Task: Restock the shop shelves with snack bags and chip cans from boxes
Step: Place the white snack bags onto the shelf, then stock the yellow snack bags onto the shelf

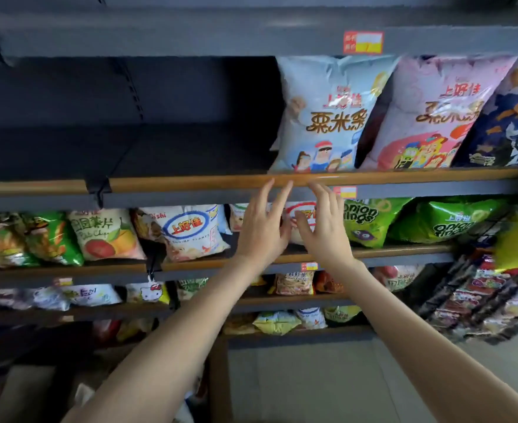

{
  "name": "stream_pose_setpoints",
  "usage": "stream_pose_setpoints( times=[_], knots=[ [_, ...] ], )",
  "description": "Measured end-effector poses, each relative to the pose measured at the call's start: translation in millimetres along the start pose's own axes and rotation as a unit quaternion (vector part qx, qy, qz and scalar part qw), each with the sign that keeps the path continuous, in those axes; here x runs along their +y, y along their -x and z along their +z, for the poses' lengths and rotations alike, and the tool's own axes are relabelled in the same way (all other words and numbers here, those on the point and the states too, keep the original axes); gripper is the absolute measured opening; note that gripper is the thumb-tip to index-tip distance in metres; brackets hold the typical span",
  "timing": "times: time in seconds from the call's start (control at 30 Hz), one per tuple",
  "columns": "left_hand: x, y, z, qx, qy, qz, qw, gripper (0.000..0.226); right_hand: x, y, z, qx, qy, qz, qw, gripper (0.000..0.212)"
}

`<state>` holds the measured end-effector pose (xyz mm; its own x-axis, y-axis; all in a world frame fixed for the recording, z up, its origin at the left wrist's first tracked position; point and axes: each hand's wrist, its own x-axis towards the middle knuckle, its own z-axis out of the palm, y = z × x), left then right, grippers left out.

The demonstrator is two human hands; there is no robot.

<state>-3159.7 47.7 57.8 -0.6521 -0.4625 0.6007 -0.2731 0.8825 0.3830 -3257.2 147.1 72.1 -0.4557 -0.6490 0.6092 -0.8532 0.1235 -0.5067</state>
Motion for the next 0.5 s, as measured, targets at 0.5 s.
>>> stream_pose_setpoints(
  times=[0.5],
  knots=[
    [-111,340,-93,-0.212,0.042,-0.670,0.710,0.050,-78,174,209,-0.564,-0.121,0.152,0.802,0.047]
  ],
)
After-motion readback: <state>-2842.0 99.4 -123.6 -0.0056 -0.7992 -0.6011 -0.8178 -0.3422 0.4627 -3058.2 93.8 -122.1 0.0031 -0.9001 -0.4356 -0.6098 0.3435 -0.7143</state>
